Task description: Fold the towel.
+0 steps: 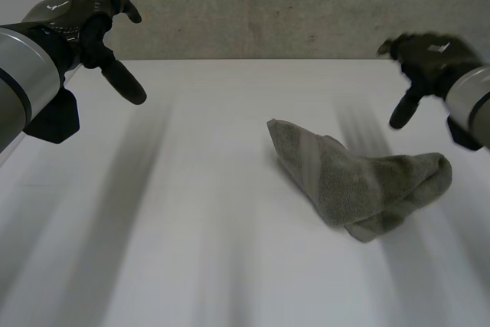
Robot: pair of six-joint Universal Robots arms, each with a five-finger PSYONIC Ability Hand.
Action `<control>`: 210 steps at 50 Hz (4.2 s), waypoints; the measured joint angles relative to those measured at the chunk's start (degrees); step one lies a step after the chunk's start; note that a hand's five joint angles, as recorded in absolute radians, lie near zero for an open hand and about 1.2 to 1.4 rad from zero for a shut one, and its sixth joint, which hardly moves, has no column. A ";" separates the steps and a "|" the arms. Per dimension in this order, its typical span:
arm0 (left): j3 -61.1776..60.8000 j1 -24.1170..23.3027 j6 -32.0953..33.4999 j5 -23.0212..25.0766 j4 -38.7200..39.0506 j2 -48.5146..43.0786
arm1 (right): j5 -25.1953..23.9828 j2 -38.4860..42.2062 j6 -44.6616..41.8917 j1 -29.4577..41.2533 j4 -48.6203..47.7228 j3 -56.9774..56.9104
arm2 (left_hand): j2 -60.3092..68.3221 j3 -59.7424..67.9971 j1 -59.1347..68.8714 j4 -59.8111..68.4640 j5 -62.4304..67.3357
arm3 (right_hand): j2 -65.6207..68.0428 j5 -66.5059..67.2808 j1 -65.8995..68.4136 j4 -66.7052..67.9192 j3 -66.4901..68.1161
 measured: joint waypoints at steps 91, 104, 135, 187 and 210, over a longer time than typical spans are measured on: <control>-16.68 -5.13 17.96 -1.30 -4.96 -16.79 | -9.28 16.25 -13.62 14.44 4.86 4.84 | 59.41 58.87 58.56 61.63 60.03 | 62.29 64.31 63.62 61.74 61.69; 11.55 -5.15 21.23 -0.64 -3.41 -24.09 | -11.06 15.84 -12.18 15.10 -0.60 -14.72 | 59.42 59.25 59.34 62.21 60.06 | 62.29 64.31 63.78 61.75 62.03; -22.63 -6.25 9.98 3.99 14.26 -3.52 | -8.84 15.81 -3.13 14.23 -11.82 6.36 | 60.04 60.12 59.31 62.72 60.55 | 8.59 5.34 7.52 6.42 8.02; -40.79 1.18 10.00 8.61 18.12 13.79 | -10.42 16.97 0.06 15.46 -21.42 6.78 | 52.42 52.32 53.14 52.14 54.97 | 61.51 63.63 63.16 61.58 61.78; -30.56 2.15 9.68 9.07 21.39 6.66 | -20.06 -20.71 14.63 0.92 -13.01 6.61 | 49.01 48.78 48.65 48.74 50.83 | 61.99 64.16 64.04 62.03 62.24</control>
